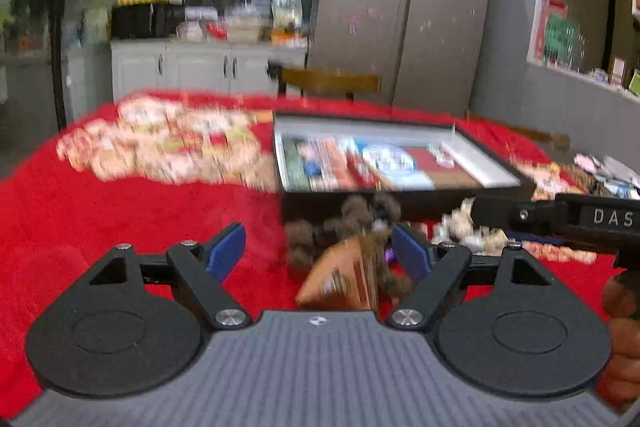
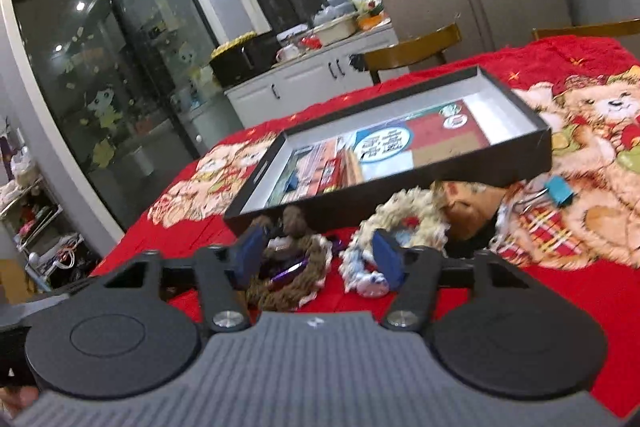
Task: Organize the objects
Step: 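Move both grippers back toward the remaining items on the quilt, then grasp the tan paper packet with the left gripper while the right gripper grasps the brown rope bracelet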
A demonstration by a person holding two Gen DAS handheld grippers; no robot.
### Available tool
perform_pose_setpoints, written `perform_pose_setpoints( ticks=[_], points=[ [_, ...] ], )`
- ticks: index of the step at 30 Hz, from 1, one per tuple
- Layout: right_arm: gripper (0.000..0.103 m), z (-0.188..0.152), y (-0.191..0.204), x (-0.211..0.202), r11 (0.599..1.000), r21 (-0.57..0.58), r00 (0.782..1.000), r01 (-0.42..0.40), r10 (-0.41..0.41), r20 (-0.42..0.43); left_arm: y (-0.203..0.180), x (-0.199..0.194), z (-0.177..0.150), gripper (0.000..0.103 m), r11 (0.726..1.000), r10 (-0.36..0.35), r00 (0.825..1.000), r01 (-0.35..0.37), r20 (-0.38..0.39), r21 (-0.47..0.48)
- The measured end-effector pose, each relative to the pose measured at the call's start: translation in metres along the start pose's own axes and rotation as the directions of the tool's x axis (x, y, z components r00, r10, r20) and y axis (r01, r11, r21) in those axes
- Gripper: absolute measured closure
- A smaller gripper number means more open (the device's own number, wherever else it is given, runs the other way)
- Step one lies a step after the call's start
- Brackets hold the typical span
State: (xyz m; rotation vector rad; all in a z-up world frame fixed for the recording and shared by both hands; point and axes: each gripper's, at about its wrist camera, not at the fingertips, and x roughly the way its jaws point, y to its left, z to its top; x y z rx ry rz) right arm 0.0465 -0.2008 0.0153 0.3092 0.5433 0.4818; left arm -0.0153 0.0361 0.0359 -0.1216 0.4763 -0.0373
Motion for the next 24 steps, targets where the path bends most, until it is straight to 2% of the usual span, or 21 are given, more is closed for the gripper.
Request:
perform_pose_setpoints(
  ticks=[3, 8, 10, 14, 17, 20, 24],
  points=[
    [0.049, -0.007, 0.007, 0.006, 0.999, -0.052, 1.0, -0.015, 0.014, -0.018, 0.001, 0.015, -0.004, 0.02, 1.0, 0.008, 0.998, -0.007, -0.067, 0.007],
    [0.051, -0.016, 0.018, 0.015, 0.992, -0.124, 0.999, -0.024, 0.017, -0.051, 0.003, 0.031, -0.01, 0.021, 1.0, 0.023, 0.993, -0.02, -0.119, 0.019],
    [0.051, -0.018, 0.017, 0.021, 0.993, -0.117, 0.997, -0.019, 0.01, -0.075, 0.004, 0.032, -0.012, 0.022, 1.0, 0.017, 0.993, -0.015, -0.119, 0.017],
    [0.051, -0.018, 0.007, 0.033, 0.998, -0.053, 0.992, -0.02, 0.013, -0.129, 0.001, 0.034, -0.014, 0.031, 0.999, 0.028, 0.992, -0.024, -0.119, 0.037],
    [0.048, -0.017, 0.0, 0.041, 1.0, -0.016, 0.987, -0.024, 0.021, -0.162, -0.003, 0.036, -0.014, 0.034, 0.998, 0.003, 0.989, 0.006, -0.147, 0.06],
    [0.044, -0.018, 0.003, 0.045, 0.999, -0.036, 0.987, -0.008, 0.002, -0.16, -0.007, 0.038, -0.015, 0.034, 0.996, 0.0, 0.986, 0.016, -0.167, 0.093],
    [0.043, -0.019, 0.008, 0.051, 0.998, -0.055, 0.989, 0.007, -0.015, -0.146, -0.003, 0.043, -0.013, 0.034, 0.998, -0.007, 0.986, 0.018, -0.167, 0.06]
  ],
)
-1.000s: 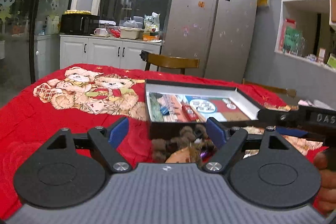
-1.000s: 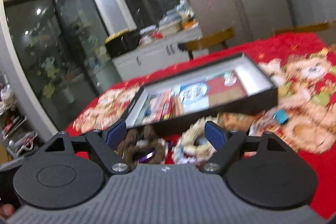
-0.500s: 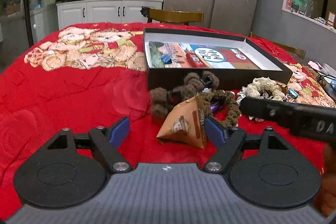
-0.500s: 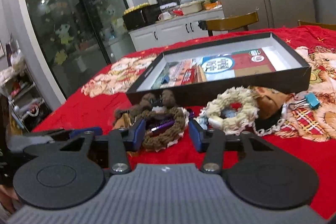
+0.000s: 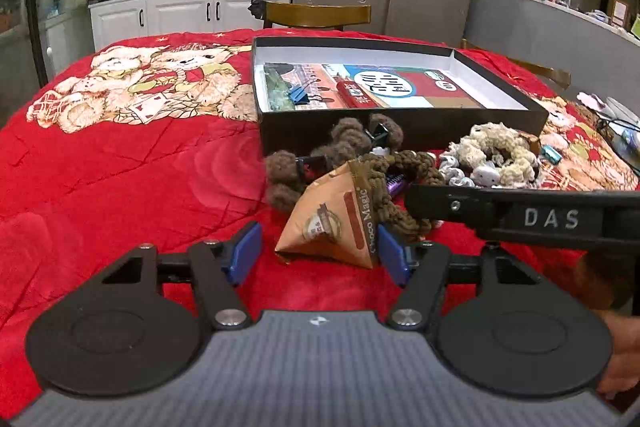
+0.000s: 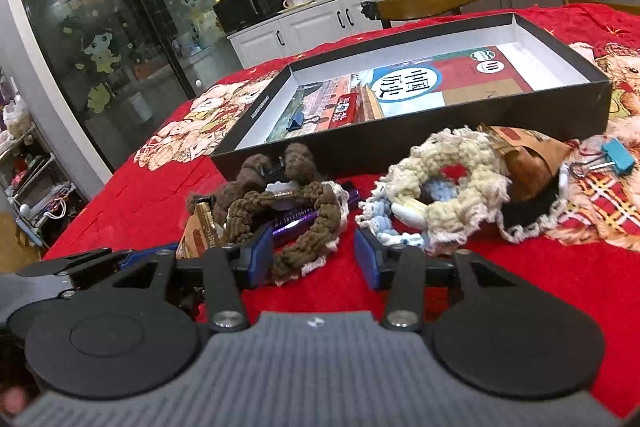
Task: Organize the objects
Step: 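Grasp the tan paper packet with the left gripper while the right gripper grasps the brown rope bracelet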
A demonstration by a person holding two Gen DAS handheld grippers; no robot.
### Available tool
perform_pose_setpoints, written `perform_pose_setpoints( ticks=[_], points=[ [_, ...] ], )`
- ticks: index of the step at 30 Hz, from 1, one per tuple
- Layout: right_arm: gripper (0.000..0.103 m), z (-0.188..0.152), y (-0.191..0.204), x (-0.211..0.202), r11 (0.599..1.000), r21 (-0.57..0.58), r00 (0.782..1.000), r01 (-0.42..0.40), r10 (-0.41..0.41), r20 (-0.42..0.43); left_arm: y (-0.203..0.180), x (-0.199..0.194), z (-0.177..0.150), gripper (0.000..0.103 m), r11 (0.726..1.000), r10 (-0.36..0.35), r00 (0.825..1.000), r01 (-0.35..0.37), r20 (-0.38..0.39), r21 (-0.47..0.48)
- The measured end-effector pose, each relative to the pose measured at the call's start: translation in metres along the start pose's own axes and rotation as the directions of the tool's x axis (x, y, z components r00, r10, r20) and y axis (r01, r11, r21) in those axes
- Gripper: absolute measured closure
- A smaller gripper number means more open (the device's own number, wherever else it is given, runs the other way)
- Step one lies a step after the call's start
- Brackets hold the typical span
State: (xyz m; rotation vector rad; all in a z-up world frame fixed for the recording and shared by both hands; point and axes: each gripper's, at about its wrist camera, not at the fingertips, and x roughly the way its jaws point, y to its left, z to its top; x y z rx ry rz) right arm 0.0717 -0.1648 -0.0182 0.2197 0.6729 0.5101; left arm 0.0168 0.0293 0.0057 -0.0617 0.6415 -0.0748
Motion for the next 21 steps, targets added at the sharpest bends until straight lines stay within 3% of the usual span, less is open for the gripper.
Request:
perform_pose_setpoints(
  ticks=[2, 5, 9, 11, 14, 16, 21],
  points=[
    [0.043, 0.001, 0.002, 0.003, 1.0, -0.002, 1.0, 0.012, -0.012, 0.007, -0.001, 0.001, 0.0, 0.036, 1.0, 0.008, 1.0, -0.008, 0.001, 0.001],
    [0.043, 0.001, 0.004, 0.003, 1.0, -0.011, 1.0, 0.024, -0.024, 0.01, -0.003, 0.0, -0.001, 0.049, 0.999, 0.027, 1.0, -0.027, 0.011, 0.016],
    [0.046, 0.0, 0.005, 0.002, 1.0, -0.015, 1.0, 0.026, -0.026, 0.009, -0.003, 0.0, 0.0, 0.05, 0.999, 0.028, 1.0, -0.028, 0.012, 0.018],
    [0.063, -0.001, 0.007, 0.001, 0.999, -0.028, 0.999, 0.046, -0.045, 0.009, -0.004, 0.0, 0.0, 0.051, 0.999, 0.032, 0.999, -0.032, 0.013, 0.022],
    [0.08, -0.002, 0.011, -0.001, 0.996, -0.059, 0.998, 0.063, -0.063, 0.006, -0.003, 0.0, 0.0, 0.051, 0.999, 0.032, 0.999, -0.033, 0.013, 0.024],
    [0.086, -0.003, 0.011, -0.003, 0.996, -0.066, 0.998, 0.062, -0.062, 0.003, -0.003, -0.001, 0.0, 0.051, 0.999, 0.035, 0.999, -0.036, 0.014, 0.027],
    [0.09, -0.001, 0.008, -0.006, 0.997, -0.058, 0.999, 0.054, -0.054, 0.002, -0.005, -0.002, -0.001, 0.05, 0.998, 0.049, 0.999, -0.05, 0.019, 0.048]
  ],
)
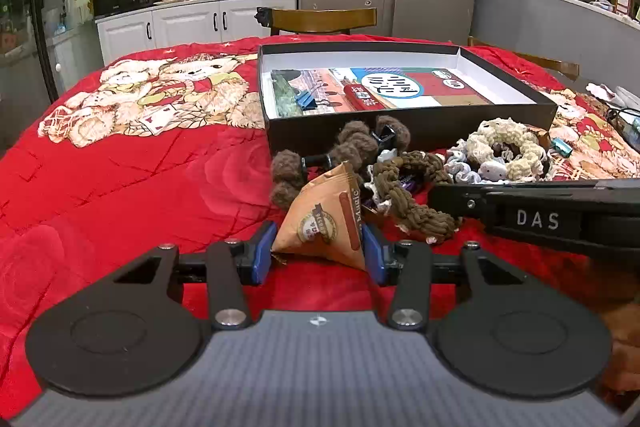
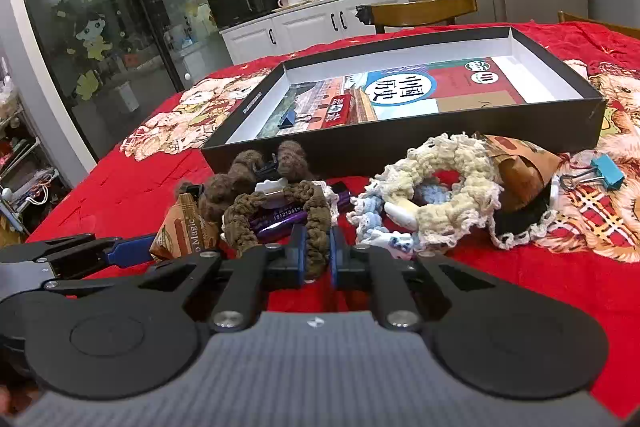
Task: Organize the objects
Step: 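Grasp the tan paper packet with the left gripper while the right gripper grasps the brown rope bracelet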
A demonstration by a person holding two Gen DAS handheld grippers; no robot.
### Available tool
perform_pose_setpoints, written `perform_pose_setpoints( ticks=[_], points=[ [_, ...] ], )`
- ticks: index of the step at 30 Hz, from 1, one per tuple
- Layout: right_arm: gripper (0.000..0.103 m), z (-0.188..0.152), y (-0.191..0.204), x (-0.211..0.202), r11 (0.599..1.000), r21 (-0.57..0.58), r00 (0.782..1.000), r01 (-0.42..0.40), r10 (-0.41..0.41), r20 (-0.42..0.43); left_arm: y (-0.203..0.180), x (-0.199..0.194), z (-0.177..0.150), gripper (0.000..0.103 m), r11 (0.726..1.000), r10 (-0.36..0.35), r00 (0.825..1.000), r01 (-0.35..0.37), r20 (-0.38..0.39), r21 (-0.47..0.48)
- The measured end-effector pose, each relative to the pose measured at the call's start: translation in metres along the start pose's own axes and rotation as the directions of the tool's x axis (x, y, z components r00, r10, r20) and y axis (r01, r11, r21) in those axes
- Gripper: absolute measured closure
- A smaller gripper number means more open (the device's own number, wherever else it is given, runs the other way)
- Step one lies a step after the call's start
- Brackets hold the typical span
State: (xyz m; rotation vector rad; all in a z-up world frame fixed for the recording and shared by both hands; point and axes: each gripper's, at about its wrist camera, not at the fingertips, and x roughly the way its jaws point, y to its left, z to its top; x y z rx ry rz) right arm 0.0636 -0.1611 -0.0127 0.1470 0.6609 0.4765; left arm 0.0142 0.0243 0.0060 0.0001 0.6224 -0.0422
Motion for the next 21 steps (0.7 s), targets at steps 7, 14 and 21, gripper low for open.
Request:
perform_pose_setpoints(
  ticks=[7, 14, 21],
  points=[
    [0.091, -0.002, -0.001, -0.009, 1.0, -0.008, 0.999, -0.021, 0.021, 0.026, 0.0, -0.002, -0.001, 0.051, 1.0, 0.001, 1.0, -0.002, 0.015, 0.01],
    [0.091, -0.003, -0.002, -0.014, 0.999, -0.01, 0.998, -0.044, 0.045, 0.053, -0.004, -0.007, -0.002, 0.051, 0.999, 0.014, 0.999, -0.015, 0.04, 0.031],
    [0.092, -0.002, -0.006, -0.017, 0.998, 0.01, 0.995, -0.055, 0.054, 0.081, -0.004, -0.009, -0.002, 0.051, 0.999, 0.028, 0.998, -0.03, 0.051, 0.031]
  ],
)
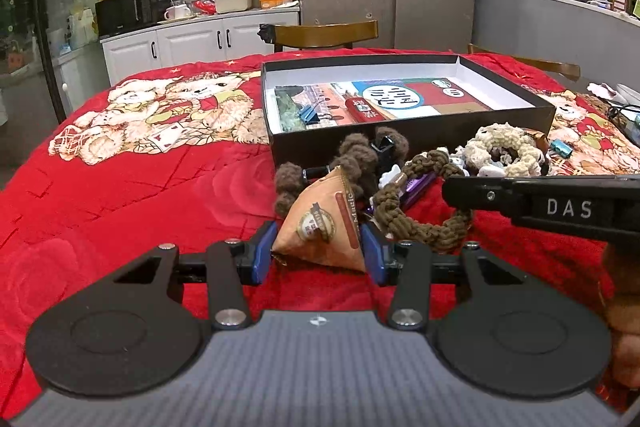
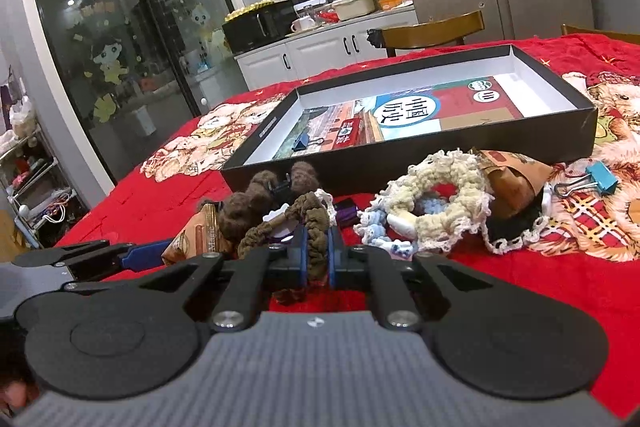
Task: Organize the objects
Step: 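Grasp the tan paper packet with the left gripper while the right gripper grasps the brown rope bracelet, then lift and carry the packet in the left gripper over the box while the right gripper carries the bracelet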
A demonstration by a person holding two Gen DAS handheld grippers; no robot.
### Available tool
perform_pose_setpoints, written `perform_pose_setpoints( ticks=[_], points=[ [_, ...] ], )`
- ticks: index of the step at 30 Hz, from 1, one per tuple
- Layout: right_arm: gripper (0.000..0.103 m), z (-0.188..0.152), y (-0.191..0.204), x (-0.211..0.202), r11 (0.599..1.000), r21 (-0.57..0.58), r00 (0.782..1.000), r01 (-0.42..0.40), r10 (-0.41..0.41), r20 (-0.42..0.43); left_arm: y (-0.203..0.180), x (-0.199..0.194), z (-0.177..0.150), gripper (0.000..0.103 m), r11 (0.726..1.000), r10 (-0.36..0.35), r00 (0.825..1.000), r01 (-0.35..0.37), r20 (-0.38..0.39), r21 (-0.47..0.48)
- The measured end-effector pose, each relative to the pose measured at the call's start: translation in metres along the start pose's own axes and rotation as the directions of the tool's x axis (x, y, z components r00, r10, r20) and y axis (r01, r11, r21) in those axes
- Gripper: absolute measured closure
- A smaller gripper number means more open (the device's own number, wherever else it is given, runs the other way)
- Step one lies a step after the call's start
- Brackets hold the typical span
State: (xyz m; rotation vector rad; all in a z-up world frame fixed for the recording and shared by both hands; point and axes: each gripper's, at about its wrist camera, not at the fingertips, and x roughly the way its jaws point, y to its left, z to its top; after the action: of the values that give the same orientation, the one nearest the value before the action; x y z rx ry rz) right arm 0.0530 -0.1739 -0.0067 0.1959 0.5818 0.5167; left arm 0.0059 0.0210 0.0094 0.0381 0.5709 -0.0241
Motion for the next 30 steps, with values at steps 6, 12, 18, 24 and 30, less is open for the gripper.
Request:
perform_pose_setpoints(
  ticks=[6, 12, 18, 24, 30],
  points=[
    [0.092, 0.0, 0.001, -0.002, 1.0, -0.002, 1.0, 0.0, 0.0, 0.015, -0.001, -0.003, -0.001, 0.051, 1.0, 0.011, 1.0, -0.011, 0.014, 0.006],
    [0.092, -0.001, 0.003, -0.006, 1.0, -0.015, 0.999, -0.001, 0.002, 0.038, 0.0, -0.004, -0.001, 0.051, 1.0, 0.014, 1.0, -0.014, 0.022, 0.002],
    [0.092, 0.0, 0.004, -0.007, 1.0, -0.015, 0.999, -0.006, 0.006, 0.041, -0.004, -0.01, -0.001, 0.051, 1.0, 0.013, 0.998, -0.014, 0.054, 0.018],
    [0.092, 0.001, 0.003, -0.011, 1.0, 0.002, 0.999, -0.012, 0.012, 0.053, -0.006, -0.014, -0.001, 0.059, 1.0, 0.013, 0.996, -0.015, 0.085, 0.027],
    [0.092, 0.003, 0.004, -0.017, 1.0, 0.002, 0.997, -0.006, 0.006, 0.077, -0.006, -0.012, 0.0, 0.06, 0.999, -0.016, 0.997, 0.013, 0.07, 0.041]
  ],
)
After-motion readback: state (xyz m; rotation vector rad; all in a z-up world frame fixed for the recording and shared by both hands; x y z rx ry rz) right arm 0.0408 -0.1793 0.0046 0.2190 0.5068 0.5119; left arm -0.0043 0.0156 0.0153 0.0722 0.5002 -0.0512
